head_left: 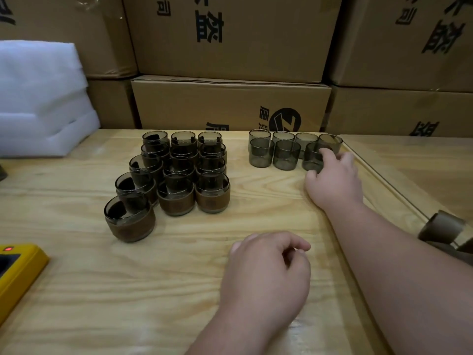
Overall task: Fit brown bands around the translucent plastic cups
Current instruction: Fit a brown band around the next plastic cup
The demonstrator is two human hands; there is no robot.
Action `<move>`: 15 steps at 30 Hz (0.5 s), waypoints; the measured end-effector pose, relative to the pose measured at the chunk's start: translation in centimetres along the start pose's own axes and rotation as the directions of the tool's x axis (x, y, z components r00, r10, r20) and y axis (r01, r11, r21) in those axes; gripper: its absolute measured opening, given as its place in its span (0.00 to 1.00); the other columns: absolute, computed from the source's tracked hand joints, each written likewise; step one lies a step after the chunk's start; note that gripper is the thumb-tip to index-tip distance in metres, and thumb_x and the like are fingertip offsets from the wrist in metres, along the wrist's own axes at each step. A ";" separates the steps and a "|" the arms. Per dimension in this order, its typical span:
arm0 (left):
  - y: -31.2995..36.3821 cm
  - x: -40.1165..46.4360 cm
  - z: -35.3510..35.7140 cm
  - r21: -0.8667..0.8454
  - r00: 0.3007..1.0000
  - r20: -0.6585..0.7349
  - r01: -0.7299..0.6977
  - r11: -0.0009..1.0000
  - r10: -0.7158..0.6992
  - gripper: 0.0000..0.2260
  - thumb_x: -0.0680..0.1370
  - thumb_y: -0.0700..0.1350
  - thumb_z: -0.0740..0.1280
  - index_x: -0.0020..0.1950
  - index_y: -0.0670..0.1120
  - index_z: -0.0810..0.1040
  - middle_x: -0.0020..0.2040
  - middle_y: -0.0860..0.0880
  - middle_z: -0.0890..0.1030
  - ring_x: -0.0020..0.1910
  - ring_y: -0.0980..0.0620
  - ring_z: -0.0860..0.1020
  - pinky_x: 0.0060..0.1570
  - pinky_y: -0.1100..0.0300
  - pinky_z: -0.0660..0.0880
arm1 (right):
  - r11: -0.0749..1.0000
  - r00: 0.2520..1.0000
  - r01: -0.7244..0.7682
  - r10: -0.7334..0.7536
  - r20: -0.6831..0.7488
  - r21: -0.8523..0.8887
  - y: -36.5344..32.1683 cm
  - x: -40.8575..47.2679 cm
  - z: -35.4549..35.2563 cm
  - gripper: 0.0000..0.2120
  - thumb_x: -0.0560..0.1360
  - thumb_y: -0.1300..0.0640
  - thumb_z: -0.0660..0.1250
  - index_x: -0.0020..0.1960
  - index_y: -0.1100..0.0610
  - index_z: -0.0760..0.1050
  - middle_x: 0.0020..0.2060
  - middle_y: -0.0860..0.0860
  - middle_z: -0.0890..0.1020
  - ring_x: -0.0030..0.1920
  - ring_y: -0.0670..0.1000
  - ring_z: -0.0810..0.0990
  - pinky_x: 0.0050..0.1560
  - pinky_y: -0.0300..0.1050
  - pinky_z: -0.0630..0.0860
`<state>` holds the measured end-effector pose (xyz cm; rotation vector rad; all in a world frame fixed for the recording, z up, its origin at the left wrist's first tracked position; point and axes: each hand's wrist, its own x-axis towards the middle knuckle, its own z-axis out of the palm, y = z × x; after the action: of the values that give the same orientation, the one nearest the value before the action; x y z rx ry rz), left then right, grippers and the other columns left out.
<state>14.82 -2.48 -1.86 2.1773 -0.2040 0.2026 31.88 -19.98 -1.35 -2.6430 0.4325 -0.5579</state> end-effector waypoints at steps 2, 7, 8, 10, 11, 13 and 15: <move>-0.1 0.1 -0.1 -0.008 1.000 0.019 0.018 1.000 -0.017 0.12 0.73 0.56 0.61 0.48 0.61 0.84 0.36 0.73 0.77 0.51 0.64 0.76 0.64 0.57 0.72 | 1.000 1.000 0.011 -0.010 -0.023 0.025 -0.1 -0.4 0.0 0.23 0.78 0.49 0.62 0.73 0.49 0.68 0.72 0.56 0.65 0.68 0.61 0.71 0.64 0.59 0.75; 0.3 0.0 -0.3 -0.033 0.997 0.051 0.065 0.997 -0.063 0.08 0.72 0.56 0.60 0.39 0.65 0.78 0.35 0.74 0.76 0.42 0.61 0.76 0.61 0.52 0.75 | 0.997 0.998 0.021 -0.017 -0.056 0.068 0.2 -1.9 -0.5 0.18 0.77 0.48 0.64 0.66 0.51 0.71 0.71 0.56 0.66 0.67 0.60 0.71 0.62 0.57 0.76; 0.3 0.0 -0.2 -0.048 0.996 0.055 0.078 0.996 -0.075 0.08 0.72 0.56 0.60 0.39 0.65 0.78 0.35 0.72 0.77 0.40 0.61 0.76 0.60 0.52 0.75 | 0.997 0.998 0.015 -0.011 -0.055 0.079 0.2 -2.4 -0.6 0.18 0.77 0.47 0.64 0.65 0.51 0.71 0.70 0.56 0.66 0.66 0.59 0.71 0.61 0.56 0.75; 0.0 0.1 -0.1 -0.103 0.994 0.058 0.097 0.990 -0.091 0.09 0.72 0.56 0.60 0.42 0.63 0.80 0.33 0.66 0.79 0.36 0.61 0.76 0.54 0.53 0.76 | 0.994 0.998 0.020 -0.014 -0.064 0.105 0.2 -3.4 -0.9 0.17 0.77 0.47 0.64 0.64 0.51 0.71 0.68 0.55 0.67 0.65 0.59 0.72 0.60 0.55 0.74; -0.1 0.1 0.0 -0.131 0.994 0.060 0.103 0.986 -0.096 0.10 0.72 0.56 0.60 0.45 0.63 0.80 0.31 0.64 0.78 0.34 0.61 0.75 0.50 0.54 0.76 | 0.992 0.998 0.027 -0.019 -0.066 0.122 0.3 -4.1 -1.0 0.17 0.77 0.47 0.65 0.63 0.52 0.71 0.67 0.55 0.67 0.64 0.60 0.72 0.60 0.54 0.73; -0.2 0.2 0.0 -0.164 0.993 0.058 0.112 0.980 -0.103 0.10 0.72 0.56 0.61 0.49 0.65 0.79 0.30 0.61 0.78 0.32 0.60 0.75 0.47 0.54 0.76 | 0.986 0.998 0.033 -0.023 -0.063 0.162 0.3 -5.7 -1.4 0.16 0.76 0.47 0.65 0.62 0.52 0.70 0.66 0.54 0.68 0.64 0.59 0.72 0.60 0.53 0.72; -0.2 0.2 0.1 -0.175 0.993 0.044 0.112 0.978 -0.106 0.09 0.72 0.57 0.62 0.48 0.64 0.79 0.31 0.61 0.78 0.33 0.59 0.76 0.51 0.52 0.78 | 0.976 0.998 0.032 -0.020 -0.061 0.213 0.4 -7.5 -2.0 0.16 0.76 0.48 0.67 0.61 0.51 0.71 0.64 0.52 0.69 0.63 0.58 0.73 0.61 0.52 0.71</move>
<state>15.09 -2.43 -2.05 2.0094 -0.1167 0.0808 24.38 -18.12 -2.24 -2.4340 0.3349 -0.6528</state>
